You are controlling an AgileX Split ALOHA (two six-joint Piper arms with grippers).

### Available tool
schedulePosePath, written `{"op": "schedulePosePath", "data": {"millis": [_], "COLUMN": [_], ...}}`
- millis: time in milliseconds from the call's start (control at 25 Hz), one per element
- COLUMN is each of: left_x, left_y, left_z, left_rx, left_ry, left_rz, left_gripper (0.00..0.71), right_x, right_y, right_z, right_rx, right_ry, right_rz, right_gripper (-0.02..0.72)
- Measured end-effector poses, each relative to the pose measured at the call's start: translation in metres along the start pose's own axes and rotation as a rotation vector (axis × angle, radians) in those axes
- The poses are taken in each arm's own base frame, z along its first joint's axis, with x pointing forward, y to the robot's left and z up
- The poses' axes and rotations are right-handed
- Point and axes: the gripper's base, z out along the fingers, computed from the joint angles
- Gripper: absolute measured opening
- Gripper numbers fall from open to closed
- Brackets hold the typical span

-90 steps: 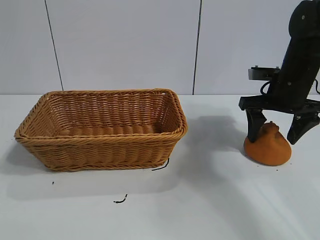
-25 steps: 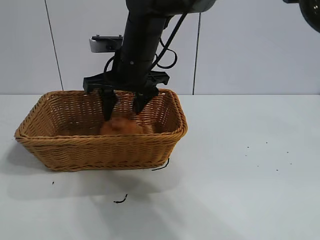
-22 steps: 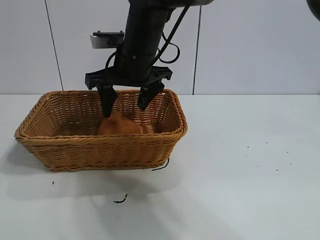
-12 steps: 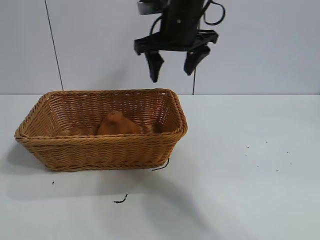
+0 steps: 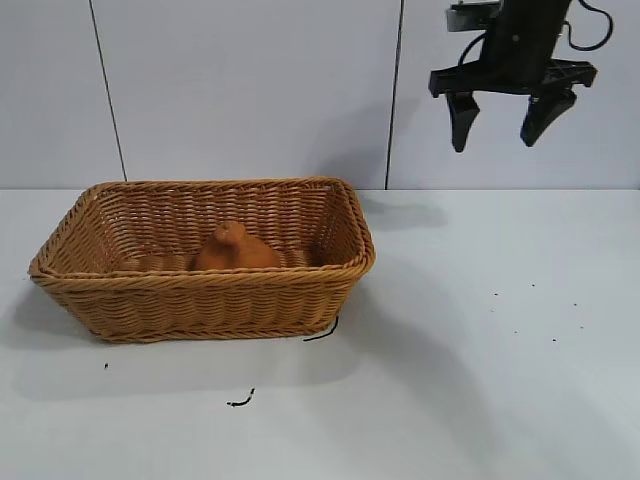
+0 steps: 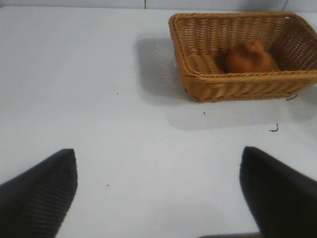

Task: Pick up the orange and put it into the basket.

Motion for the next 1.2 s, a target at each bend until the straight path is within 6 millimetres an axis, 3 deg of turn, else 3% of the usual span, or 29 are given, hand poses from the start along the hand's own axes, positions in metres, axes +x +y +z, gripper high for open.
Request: {"op": "schedulePosePath", "data": {"millis": [160,360,600,840,1000,1200], "left_x": [0.000,0.000,0.000,0.000,0.000,0.000], "left_y": [0.000,0.000,0.000,0.000,0.000,0.000], "left_z": [0.000,0.000,0.000,0.000,0.000,0.000], "left_rx": [0.000,0.000,0.000,0.000,0.000,0.000], "left_ry": [0.000,0.000,0.000,0.000,0.000,0.000], "left_rz": [0.000,0.000,0.000,0.000,0.000,0.000], "left_gripper": [0.639,0.639,0.639,0.639,0.639,0.639], "right_x": [0.008,0.042,0.115,0.195,0.251,0.314], "right_y": [-0.003,-0.008,-0.016,-0.025,-0.032,-0.038], "right_z": [-0.002,-0.022,-0.057,-0.110,-0.132,-0.140], "right_rx": [0.002,0.010,0.011,0.003,0.001,-0.010], "right_ry": [0.027,0.103,0.224,0.220,0.199,0.088], "right_rz": [-0.010,-0.025,-0.029,-0.027,-0.025,-0.023], "right_gripper": [0.583,0.583,0.583,0.583,0.582,0.582]}}
